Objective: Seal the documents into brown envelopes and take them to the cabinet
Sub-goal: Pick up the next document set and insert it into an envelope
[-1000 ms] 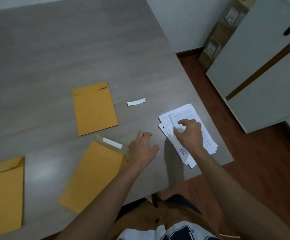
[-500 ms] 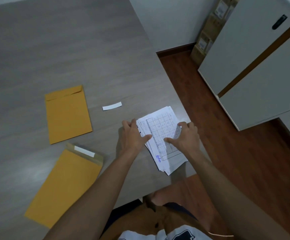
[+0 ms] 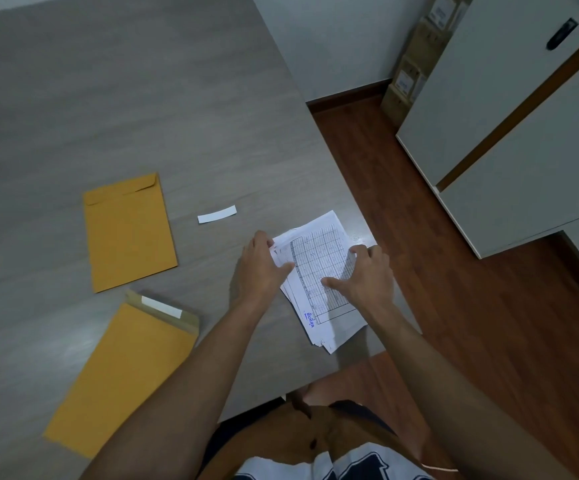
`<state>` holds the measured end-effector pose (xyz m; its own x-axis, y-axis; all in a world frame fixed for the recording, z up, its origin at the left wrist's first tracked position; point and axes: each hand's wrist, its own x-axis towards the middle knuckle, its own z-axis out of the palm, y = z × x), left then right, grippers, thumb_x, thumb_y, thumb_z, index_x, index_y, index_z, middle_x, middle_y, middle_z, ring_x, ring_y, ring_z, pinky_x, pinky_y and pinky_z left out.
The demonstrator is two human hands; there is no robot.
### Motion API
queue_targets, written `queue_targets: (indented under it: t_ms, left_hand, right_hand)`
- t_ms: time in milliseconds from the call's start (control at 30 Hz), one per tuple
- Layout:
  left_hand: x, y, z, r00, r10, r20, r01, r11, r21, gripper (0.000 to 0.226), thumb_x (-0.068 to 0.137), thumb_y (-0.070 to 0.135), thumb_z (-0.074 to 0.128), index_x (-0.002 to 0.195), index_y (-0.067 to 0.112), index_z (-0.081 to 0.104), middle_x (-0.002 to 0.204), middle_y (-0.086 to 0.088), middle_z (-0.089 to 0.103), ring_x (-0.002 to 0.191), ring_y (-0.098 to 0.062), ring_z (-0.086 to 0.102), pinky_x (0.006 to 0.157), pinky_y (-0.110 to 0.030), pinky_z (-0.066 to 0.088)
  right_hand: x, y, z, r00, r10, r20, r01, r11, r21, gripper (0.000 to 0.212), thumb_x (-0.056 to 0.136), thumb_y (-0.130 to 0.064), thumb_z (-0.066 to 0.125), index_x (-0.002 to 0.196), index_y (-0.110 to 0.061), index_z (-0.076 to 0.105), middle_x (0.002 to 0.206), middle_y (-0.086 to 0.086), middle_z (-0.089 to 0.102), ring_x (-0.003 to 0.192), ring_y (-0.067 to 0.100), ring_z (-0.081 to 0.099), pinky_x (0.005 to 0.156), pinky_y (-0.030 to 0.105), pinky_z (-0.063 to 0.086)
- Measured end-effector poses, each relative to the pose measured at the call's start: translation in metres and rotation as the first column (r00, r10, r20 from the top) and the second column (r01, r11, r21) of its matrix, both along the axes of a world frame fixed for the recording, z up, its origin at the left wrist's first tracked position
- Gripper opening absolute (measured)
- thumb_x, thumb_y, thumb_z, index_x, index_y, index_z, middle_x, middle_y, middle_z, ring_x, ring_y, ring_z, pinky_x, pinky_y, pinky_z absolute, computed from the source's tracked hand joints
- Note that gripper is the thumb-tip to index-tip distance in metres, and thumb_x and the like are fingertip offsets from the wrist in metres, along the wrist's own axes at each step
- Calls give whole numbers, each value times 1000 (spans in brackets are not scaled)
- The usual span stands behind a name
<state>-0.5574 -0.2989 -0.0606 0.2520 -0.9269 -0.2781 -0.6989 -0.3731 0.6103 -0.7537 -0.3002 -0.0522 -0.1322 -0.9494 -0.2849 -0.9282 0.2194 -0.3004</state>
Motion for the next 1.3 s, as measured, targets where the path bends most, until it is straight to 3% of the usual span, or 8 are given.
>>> queue_targets:
  t_ms: [200,333,567,767,900,1067,1167,1300]
  left_hand:
    - [-9,-2,9,938,156,-308,-126,985,115,44,65,36,81,92,41,46,89,17,68,77,-7,69,70,-43,59]
    - [-16,9,12,849,137,-510,-88,989,119,19,74,23,81,87,28,68,92,4,74,79,-12,71,75,-43,61]
    - [-21,31,1,973,-72,-219,82,996,40,44,76,67,57,109,37,56,100,17,64,86,-9,67,62,-38,60]
    - [-27,20,17,951,78,-299,-41,991,130,28,89,46,51,116,38,56,106,9,69,87,-16,69,78,-47,58]
    - [-10,9,15,857,251,-451,-185,965,184,38,74,59,50,108,45,58,95,16,71,84,-15,70,80,-48,57]
    - [22,8,45,586,438,-681,-453,875,173,18,96,14,56,111,22,62,103,5,69,86,-8,65,62,-15,53]
    - [54,12,56,337,415,-845,-537,822,190,26,96,-1,52,110,19,62,115,-1,68,106,-18,65,91,-34,53]
    - [100,27,61,204,382,-902,-603,774,192,35,95,-5,51,127,10,56,122,-7,66,114,-24,63,98,-39,51]
  right_hand:
    - [1,1,1,1000,-5,-9,5,1000,-2,87,62,-66,78,128,-20,48,131,5,50,120,22,46,97,40,48]
    - [0,3,0,1000,-10,2,10,1000,-16,84,63,-64,78,128,-19,50,130,6,51,119,23,46,97,38,47]
    - [0,5,-1,1000,2,-3,-2,1000,-19,83,66,-66,75,131,-21,48,133,5,49,121,21,44,98,35,44]
    - [-1,6,3,998,-36,57,37,999,-15,85,64,-70,72,131,-23,49,135,3,51,123,21,44,100,39,44]
    - [-3,1,16,959,-76,273,79,997,1,91,57,-77,72,130,-26,51,133,-3,57,118,18,55,94,37,50]
    - [12,-9,40,791,-216,573,227,972,52,76,61,-57,84,125,-26,57,116,-3,64,96,13,62,71,22,52]
    - [35,-13,47,527,-363,768,307,924,226,72,59,-42,90,121,-22,60,110,2,68,95,19,68,80,37,60]
    - [87,-5,51,210,-430,878,52,902,429,69,64,-37,87,125,-21,59,122,2,68,107,24,68,94,43,54]
